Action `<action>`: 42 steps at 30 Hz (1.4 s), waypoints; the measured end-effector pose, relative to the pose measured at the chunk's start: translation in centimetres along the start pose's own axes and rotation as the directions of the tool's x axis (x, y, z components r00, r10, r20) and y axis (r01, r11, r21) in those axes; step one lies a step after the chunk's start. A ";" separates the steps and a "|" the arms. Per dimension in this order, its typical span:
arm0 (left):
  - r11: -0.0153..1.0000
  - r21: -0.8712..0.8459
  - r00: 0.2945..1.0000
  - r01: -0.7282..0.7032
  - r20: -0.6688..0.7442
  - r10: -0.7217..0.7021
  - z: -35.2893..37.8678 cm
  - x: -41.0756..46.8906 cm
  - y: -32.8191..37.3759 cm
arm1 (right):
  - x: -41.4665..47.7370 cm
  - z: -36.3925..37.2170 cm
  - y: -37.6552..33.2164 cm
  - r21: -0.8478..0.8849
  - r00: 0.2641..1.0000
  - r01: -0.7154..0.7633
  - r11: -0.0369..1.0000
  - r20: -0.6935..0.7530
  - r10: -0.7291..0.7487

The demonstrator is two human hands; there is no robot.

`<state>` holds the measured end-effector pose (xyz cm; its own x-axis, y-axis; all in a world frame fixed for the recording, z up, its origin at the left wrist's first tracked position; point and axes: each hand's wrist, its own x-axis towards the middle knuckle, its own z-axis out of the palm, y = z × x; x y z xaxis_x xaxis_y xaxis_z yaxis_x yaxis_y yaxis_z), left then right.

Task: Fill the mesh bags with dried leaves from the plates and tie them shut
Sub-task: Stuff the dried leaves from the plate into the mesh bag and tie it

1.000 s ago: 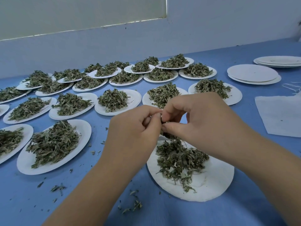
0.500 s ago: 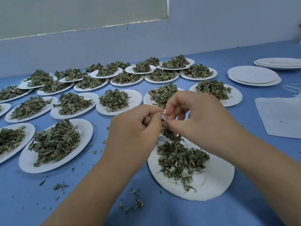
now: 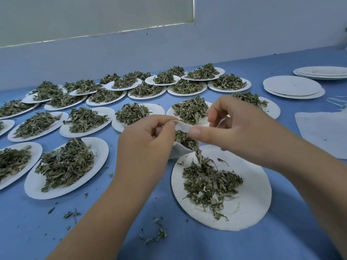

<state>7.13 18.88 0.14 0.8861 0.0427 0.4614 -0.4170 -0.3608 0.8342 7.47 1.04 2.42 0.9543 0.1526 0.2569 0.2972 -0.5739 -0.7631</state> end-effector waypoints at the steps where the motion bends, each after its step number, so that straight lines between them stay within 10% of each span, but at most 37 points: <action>1: 1.000 -0.011 1.000 0.020 -0.022 -0.020 -0.1 0.1 0.0 | -0.1 0.1 0.0 -0.019 0.999 -0.024 1.000 0.043 0.025; 32: 0.983 0.101 0.988 -0.154 0.007 0.154 0.9 -0.8 0.1 | -0.3 1.8 -0.2 -0.010 0.989 0.121 0.993 -0.086 -0.121; 42: 0.946 0.110 0.951 -0.306 0.081 0.298 1.5 -1.4 0.6 | 0.5 2.2 0.4 0.270 0.963 -0.146 0.952 0.259 0.074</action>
<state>5.93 17.22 -0.47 0.7347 -0.1422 0.6633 -0.6433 -0.4565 0.6146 8.13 2.71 0.95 0.9491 0.3127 0.0376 0.1523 -0.3512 -0.9238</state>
